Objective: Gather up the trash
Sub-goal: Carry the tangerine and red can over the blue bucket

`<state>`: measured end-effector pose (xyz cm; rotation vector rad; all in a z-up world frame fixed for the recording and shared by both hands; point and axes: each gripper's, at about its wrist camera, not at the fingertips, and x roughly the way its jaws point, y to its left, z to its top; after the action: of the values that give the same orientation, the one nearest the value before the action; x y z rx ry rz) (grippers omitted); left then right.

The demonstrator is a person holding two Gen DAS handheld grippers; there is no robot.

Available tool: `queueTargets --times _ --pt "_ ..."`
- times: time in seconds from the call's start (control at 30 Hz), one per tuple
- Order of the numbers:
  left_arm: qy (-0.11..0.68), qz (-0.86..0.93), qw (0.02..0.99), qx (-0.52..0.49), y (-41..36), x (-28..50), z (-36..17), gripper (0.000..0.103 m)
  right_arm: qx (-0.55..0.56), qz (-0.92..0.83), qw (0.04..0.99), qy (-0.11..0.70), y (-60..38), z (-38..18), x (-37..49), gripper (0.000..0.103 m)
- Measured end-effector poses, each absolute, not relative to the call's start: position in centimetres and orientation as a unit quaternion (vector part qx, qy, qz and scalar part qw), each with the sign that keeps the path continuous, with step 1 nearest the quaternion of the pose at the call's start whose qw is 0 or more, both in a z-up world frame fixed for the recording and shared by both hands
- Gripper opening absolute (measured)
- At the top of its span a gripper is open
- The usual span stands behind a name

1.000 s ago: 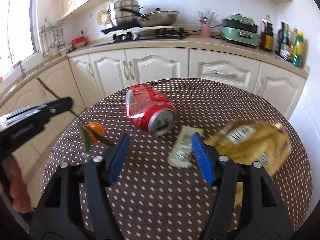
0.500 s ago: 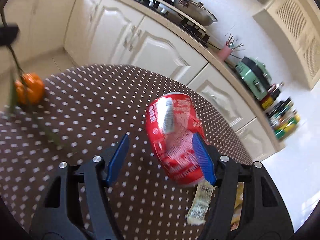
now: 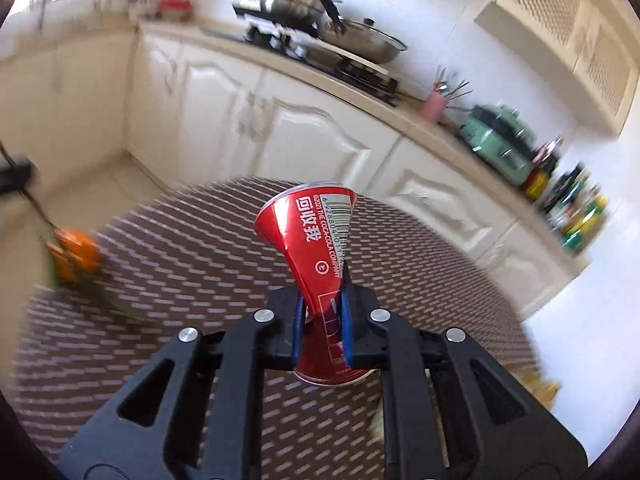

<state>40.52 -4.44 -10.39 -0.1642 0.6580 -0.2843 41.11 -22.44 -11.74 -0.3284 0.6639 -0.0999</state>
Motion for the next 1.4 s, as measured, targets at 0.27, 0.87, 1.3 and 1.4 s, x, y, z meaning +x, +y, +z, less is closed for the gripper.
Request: queueTargets --times 0.27,0.87,1.3,1.4 --pt "0.305 -0.127 0.938 -0.102 1.0 36.0 -9.0 0.003 -0.081 0.071 0.945 0.310 -16.3 -9.2 36.2 0.014" --pt "0.421 0.007 0.898 -0.130 20.8 32.3 -23.3 0.003 -0.056 0.238 0.870 0.428 7.0 -23.1 34.9 0.014" --pt "0.547 0.009 0.826 -0.136 23.0 39.2 -41.5 0.003 -0.036 0.191 0.800 0.567 9.2 -40.0 39.8 0.015" --pt "0.566 -0.011 0.811 -0.148 22.7 40.7 -43.4 0.004 -0.027 0.184 0.792 0.581 9.0 -42.3 40.8 0.015"
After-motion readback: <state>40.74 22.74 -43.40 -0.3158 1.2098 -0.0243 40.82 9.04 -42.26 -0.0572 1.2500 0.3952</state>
